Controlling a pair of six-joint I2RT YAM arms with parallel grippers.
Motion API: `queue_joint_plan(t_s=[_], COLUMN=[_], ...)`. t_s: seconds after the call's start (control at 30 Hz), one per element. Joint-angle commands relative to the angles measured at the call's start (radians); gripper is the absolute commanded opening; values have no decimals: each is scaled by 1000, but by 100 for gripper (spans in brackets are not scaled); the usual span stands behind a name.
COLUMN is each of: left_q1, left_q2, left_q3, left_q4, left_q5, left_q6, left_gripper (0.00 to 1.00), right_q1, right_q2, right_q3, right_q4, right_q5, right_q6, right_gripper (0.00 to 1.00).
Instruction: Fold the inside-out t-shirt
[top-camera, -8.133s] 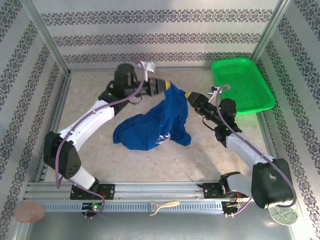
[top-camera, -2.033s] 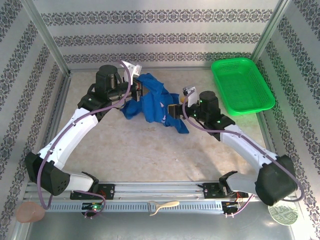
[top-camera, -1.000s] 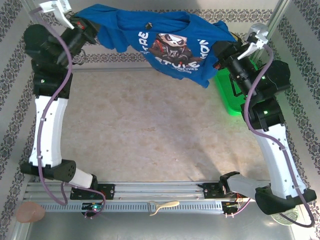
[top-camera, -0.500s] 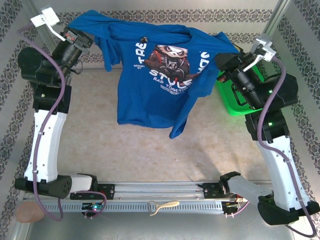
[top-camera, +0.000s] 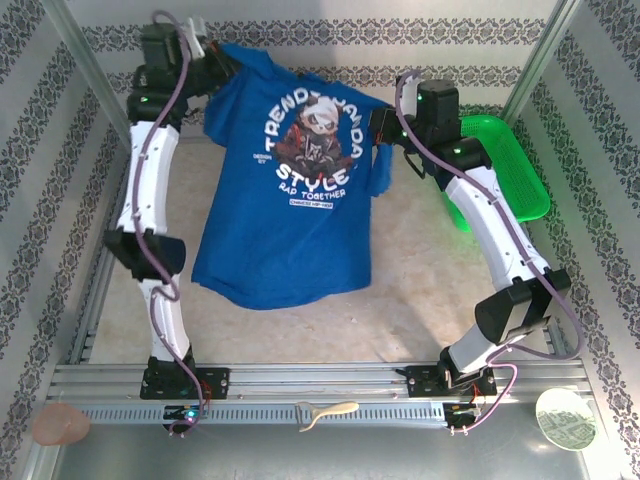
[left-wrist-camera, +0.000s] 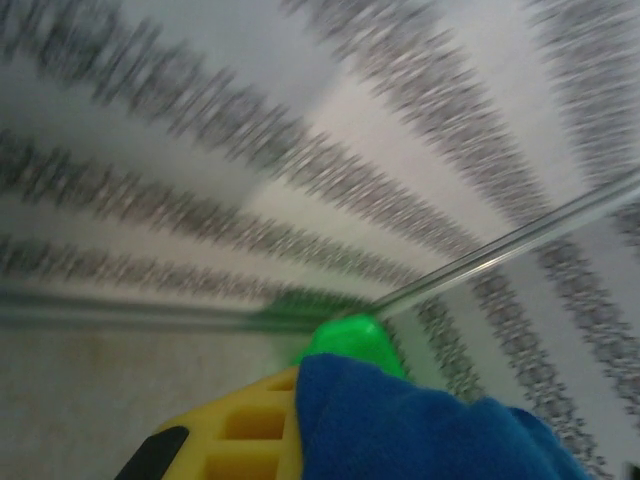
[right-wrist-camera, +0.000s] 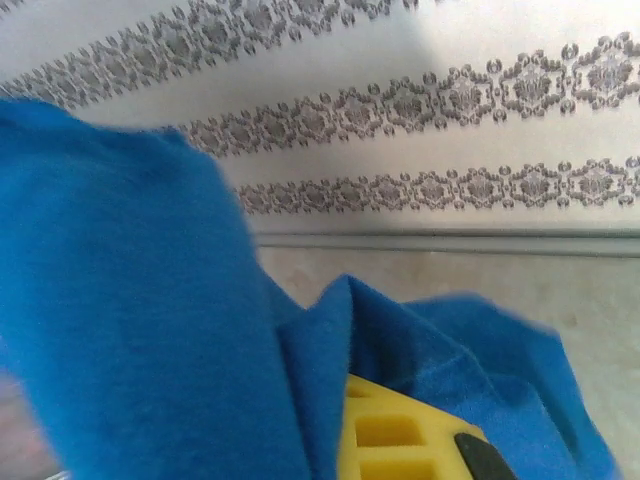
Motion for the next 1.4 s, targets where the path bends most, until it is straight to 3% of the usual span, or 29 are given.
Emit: queue_joint_plan(t_s=[0.0, 0.1, 0.17, 0.3, 0.53, 0.63, 0.83, 1.07, 1.37], left_q1=[-3, -4, -6, -7, -6, 3, 10, 13, 80], left_q2=[-126, -227, -319, -523, -727, -779, -778, -702, -480], left_q3=[113, 31, -86, -432, -967, -1074, -1000, -915, -701], left_q4=[59, 304, 466, 691, 802, 789, 707, 698, 599], left_q5=[46, 19, -9, -106, -90, -102, -85, -74, -89], left_q6=[-33, -48, -33, -10, -13, -22, 0, -16, 12], left_gripper=[3, 4, 7, 11, 16, 15, 3, 1, 1], right_q1=[8, 10, 10, -10, -22, -40, -73, -75, -59], right_q2=[-181, -306, -371, -407, -430, -458, -496, -468, -237], right_q3=[-21, -198, -276, -308, -441, -465, -393, -329, -210], right_q4=[248, 558, 663, 620, 520, 489, 438, 438, 456], right_q5=[-13, 20, 95, 115, 110, 117, 117, 117, 54], right_q6=[-13, -2, 10, 24, 64, 67, 37, 26, 82], right_gripper=[0, 0, 0, 0, 0, 0, 0, 0, 0])
